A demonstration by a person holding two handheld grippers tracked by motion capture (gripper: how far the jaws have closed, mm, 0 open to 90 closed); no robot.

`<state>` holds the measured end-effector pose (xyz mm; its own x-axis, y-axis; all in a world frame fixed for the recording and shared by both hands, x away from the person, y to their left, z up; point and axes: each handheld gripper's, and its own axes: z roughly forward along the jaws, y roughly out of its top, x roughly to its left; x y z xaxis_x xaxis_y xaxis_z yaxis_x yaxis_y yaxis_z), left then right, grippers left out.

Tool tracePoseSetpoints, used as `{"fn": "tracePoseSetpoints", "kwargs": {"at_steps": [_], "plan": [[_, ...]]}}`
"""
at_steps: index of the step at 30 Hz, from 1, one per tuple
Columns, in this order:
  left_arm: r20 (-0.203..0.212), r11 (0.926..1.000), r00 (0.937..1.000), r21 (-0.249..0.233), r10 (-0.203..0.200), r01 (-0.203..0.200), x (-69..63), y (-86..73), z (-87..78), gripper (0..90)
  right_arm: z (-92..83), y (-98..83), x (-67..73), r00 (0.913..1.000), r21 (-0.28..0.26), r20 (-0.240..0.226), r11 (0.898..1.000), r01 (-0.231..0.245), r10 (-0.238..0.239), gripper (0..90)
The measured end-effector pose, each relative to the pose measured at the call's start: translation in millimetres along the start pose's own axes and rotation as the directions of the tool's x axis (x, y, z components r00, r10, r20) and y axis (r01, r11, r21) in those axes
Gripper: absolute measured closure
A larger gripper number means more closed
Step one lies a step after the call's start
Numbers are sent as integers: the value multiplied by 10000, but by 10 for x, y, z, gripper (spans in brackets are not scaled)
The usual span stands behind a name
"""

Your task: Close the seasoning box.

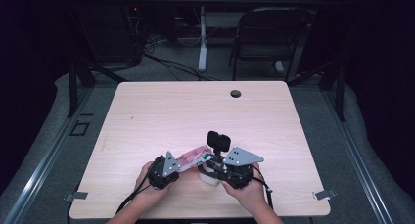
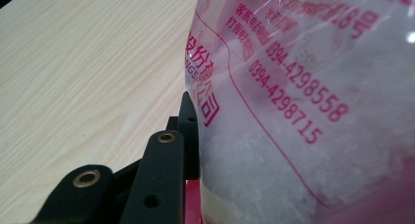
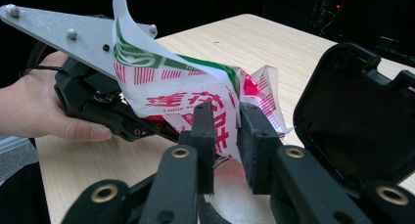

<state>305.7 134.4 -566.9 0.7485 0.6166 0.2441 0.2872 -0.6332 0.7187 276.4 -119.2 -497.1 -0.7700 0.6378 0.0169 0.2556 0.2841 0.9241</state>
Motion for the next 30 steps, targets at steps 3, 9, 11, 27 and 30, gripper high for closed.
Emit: {"fn": "tracePoseSetpoints", "kwargs": {"at_steps": [3, 9, 11, 27, 30], "plan": [[6, 10000, 10000, -11, 17, -17, 0, -3, 4, 721, -7, -6, -8, 10000, 57, 24, 10000, 5, -5, 754], [22, 10000, 10000, -74, -39, 40, 1, -10, 11, 718, -17, -13, -11, 10000, -34, 78, 10000, -28, 28, 718], [27, 10000, 10000, -76, -40, 41, 0, -13, 14, 716, -19, -15, -13, 9999, -59, 102, 10000, -14, 14, 711], [277, 9993, 9989, -70, -367, 369, 27, -39, 33, 704, -26, -30, -33, 9995, -97, 301, 9999, -75, 78, 610], [279, 9992, 9989, -65, -382, 384, 29, -42, 33, 704, -29, -32, -36, 9994, -135, 342, 9999, -76, 80, 594]]}}
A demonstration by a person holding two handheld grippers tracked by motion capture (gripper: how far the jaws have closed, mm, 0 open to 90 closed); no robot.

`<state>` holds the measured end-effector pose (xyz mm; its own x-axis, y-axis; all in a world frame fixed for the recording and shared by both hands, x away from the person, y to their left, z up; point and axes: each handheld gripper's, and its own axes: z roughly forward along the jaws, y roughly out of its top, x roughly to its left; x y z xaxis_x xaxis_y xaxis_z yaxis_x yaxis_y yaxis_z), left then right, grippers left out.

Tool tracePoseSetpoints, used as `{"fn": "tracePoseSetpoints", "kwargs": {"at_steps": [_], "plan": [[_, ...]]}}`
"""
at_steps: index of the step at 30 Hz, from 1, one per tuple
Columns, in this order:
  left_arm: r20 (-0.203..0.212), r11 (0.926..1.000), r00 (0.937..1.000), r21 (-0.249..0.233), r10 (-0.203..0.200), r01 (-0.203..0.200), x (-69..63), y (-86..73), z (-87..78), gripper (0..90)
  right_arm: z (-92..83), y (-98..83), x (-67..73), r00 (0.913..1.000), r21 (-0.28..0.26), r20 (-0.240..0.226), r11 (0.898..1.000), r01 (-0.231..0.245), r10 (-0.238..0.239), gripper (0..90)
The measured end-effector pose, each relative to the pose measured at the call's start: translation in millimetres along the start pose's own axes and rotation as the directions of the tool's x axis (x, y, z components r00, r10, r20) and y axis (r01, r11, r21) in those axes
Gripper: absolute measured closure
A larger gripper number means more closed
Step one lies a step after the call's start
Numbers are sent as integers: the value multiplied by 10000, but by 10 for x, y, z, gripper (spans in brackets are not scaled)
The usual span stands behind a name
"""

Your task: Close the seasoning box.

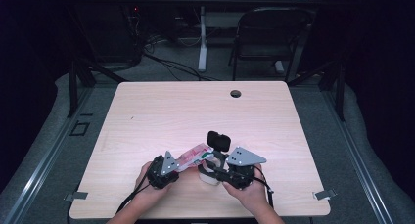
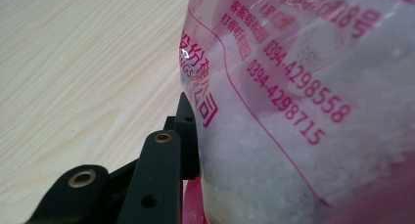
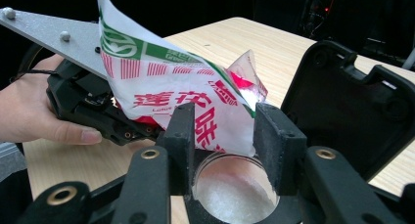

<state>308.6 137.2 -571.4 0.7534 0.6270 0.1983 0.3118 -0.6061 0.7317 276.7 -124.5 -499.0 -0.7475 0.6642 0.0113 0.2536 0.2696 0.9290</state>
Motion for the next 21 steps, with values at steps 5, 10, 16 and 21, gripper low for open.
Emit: {"fn": "tracePoseSetpoints", "kwargs": {"at_steps": [5, 10, 16, 21], "plan": [[28, 10000, 10000, 12, -65, 65, 11, -6, 1, 704, -1, -8, -7, 10000, -42, -2, 10000, -69, 69, 584], [93, 9998, 9997, -22, -212, 213, 23, -16, 7, 701, -6, -12, -11, 10000, -54, 35, 10000, -79, 80, 560], [153, 9991, 9990, -88, -419, 420, 42, -22, 7, 700, 0, -22, -14, 9999, -28, 102, 10000, -76, 76, 531], [283, 9975, 9972, -138, -685, 689, 73, -29, 7, 700, -3, -24, -15, 9999, -60, 97, 9999, -130, 130, 525]]}}
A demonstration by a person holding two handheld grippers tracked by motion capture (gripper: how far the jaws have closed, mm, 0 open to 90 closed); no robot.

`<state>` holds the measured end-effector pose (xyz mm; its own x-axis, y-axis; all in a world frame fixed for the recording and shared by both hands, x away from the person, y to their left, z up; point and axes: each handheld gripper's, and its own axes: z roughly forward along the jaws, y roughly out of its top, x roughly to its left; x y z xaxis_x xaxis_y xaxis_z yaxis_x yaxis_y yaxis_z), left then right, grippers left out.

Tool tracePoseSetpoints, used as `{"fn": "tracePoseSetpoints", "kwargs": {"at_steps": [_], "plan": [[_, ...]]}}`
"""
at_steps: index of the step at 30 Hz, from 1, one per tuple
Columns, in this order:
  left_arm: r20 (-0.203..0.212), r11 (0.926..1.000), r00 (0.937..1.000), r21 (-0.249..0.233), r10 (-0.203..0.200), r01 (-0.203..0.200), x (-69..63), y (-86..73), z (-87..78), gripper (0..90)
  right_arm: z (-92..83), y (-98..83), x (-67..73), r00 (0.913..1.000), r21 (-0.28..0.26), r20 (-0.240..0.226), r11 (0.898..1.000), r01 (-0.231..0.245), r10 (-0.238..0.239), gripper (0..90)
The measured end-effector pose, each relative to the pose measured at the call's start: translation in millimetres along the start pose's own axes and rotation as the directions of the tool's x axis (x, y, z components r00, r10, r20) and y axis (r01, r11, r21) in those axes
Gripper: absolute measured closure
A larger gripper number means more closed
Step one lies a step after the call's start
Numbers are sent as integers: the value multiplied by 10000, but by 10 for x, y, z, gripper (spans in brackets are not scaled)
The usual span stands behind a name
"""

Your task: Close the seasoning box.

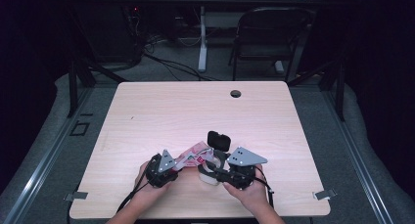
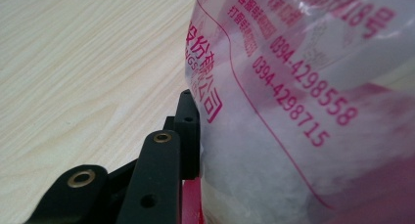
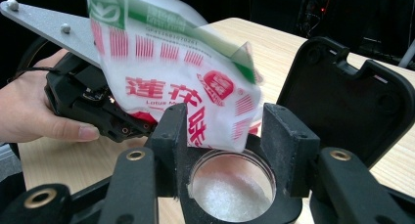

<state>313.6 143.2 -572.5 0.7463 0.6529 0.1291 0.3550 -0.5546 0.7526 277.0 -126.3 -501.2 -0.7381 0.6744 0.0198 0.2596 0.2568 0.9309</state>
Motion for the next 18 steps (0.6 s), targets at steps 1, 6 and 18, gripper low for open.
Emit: {"fn": "tracePoseSetpoints", "kwargs": {"at_steps": [1, 6, 18], "plan": [[36, 10000, 10000, -8, -92, 92, 7, -3, 1, 700, -2, -1, -2, 10000, 15, -11, 10000, 6, -6, 524], [296, 9983, 9979, -75, -581, 584, 58, -20, 5, 701, -6, -2, -3, 9999, -71, -129, 9999, -95, 94, 518], [1075, 9770, 9718, -148, -2097, 2125, 198, -84, 18, 702, -11, -30, -20, 9998, -3, -88, 9999, -170, 170, 515]]}}
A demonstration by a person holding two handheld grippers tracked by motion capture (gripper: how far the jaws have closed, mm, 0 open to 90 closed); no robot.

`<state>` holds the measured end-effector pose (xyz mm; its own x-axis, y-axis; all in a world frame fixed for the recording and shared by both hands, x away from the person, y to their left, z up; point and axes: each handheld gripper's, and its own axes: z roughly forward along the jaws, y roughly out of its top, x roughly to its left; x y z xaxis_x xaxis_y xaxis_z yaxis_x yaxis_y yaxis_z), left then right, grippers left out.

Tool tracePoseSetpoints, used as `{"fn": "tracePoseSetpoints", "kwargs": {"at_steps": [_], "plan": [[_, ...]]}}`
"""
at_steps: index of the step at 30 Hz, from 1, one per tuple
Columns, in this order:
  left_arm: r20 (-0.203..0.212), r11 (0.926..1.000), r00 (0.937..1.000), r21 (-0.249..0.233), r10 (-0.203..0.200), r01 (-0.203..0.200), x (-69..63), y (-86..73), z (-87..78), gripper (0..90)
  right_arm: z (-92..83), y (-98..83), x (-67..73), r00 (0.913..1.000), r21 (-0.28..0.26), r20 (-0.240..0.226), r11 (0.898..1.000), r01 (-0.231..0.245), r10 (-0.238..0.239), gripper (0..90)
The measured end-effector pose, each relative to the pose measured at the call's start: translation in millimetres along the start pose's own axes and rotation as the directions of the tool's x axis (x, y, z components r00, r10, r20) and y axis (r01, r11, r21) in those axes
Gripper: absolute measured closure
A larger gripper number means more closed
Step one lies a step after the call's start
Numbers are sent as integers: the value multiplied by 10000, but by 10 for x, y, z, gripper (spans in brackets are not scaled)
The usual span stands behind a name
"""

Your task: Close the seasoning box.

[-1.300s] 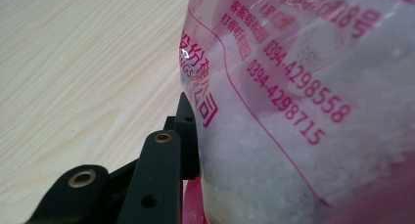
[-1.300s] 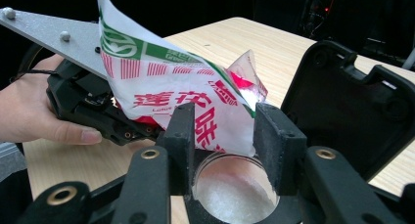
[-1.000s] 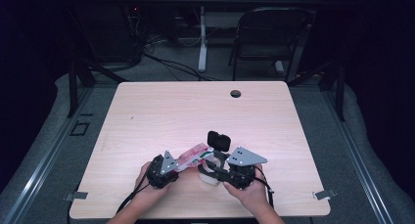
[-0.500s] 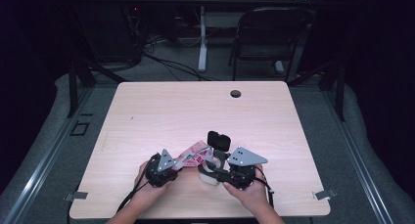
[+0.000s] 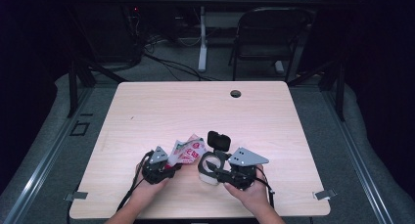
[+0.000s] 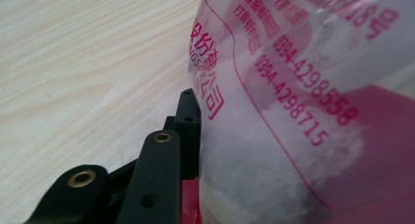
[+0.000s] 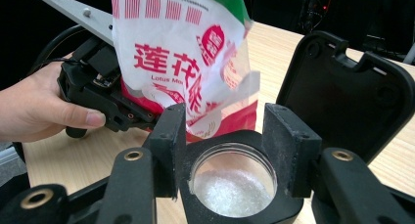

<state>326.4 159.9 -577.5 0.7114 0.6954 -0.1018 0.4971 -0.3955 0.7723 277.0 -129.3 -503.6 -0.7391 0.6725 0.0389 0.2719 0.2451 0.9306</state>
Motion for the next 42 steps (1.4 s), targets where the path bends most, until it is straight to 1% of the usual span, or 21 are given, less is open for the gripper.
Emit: {"fn": "tracePoseSetpoints", "kwargs": {"at_steps": [1, 2, 3, 6, 7, 9, 10, 11, 13, 14, 15, 18, 21, 24, 28, 29, 34, 35, 37, 39, 42], "plan": [[18, 9999, 9999, -45, -128, 128, 14, -6, 3, 702, 1, -4, -3, 10000, 3, -16, 10000, -25, 25, 516], [120, 9993, 9992, 3, -374, 374, 31, -10, 1, 702, 0, -7, -9, 10000, 37, 22, 10000, 7, -8, 515], [138, 9991, 9990, -29, -418, 418, 45, -13, 3, 702, 3, -13, -11, 10000, 23, 22, 10000, -33, 33, 516], [227, 9967, 9965, -73, -803, 804, 78, -25, 2, 704, 7, -23, -18, 10000, 51, 58, 10000, -53, 52, 515], [291, 9963, 9959, -107, -852, 855, 90, -31, 5, 705, 7, -24, -18, 10000, 66, 69, 10000, -56, 56, 516], [252, 9950, 9948, -151, -985, 989, 98, -35, 3, 711, 10, -29, -18, 9999, 53, 60, 10000, -81, 80, 516], [354, 9950, 9945, -164, -984, 990, 108, -36, 2, 716, 11, -31, -19, 9999, 70, 69, 9999, -76, 76, 516], [369, 9947, 9942, -182, -1008, 1016, 111, -36, 0, 719, 12, -34, -20, 9999, 80, 66, 9999, -82, 81, 516], [347, 9940, 9937, -226, -1062, 1070, 113, -34, -7, 723, 12, -40, -25, 9999, 123, 68, 9999, -87, 86, 516], [257, 9940, 9940, -244, -1062, 1069, 112, -32, -12, 725, 11, -42, -29, 9999, 134, 92, 9999, -86, 85, 516], [327, 9942, 9940, -222, -1041, 1049, 120, -30, -18, 727, 11, -44, -31, 9999, 137, 120, 9999, -93, 91, 516], [215, 9941, 9943, -265, -1044, 1049, 141, -23, -43, 729, 10, -48, -31, 9999, 102, 117, 9999, -127, 126, 516], [4, 9920, 9927, -388, -1203, 1202, 171, -16, -74, 730, 7, -54, -34, 9998, 117, 144, 9998, -134, 132, 516], [-99, 9898, 9911, -542, -1325, 1318, 221, -8, -120, 731, 3, -58, -41, 9998, 121, 147, 9998, -158, 156, 516], [-303, 9836, 9859, -799, -1646, 1618, 290, -5, -188, 731, -3, -60, -53, 9997, 115, 157, 9998, -179, 177, 516], [-366, 9825, 9843, -775, -1724, 1692, 315, -3, -213, 731, -4, -62, -53, 9996, 102, 185, 9998, -199, 197, 516], [-558, 9759, 9788, -1072, -1969, 1902, 394, 3, -294, 730, -3, -68, -59, 9996, 78, 178, 9997, -225, 224, 517], [-631, 9735, 9761, -1106, -2078, 2001, 410, 4, -315, 730, -2, -70, -61, 9996, 79, 186, 9997, -215, 214, 517], [-757, 9730, 9741, -1070, -2130, 2045, 439, 7, -350, 730, -2, -73, -63, 9996, 59, 197, 9997, -217, 215, 517], [-1000, 9716, 9706, -1137, -2190, 2075, 470, 3, -379, 729, -3, -75, -66, 9996, 50, 196, 9998, -212, 210, 517], [-1169, 9689, 9660, -1201, -2304, 2166, 526, -7, -424, 730, -10, -75, -75, 9995, 95, 221, 9997, -226, 224, 516]]}}
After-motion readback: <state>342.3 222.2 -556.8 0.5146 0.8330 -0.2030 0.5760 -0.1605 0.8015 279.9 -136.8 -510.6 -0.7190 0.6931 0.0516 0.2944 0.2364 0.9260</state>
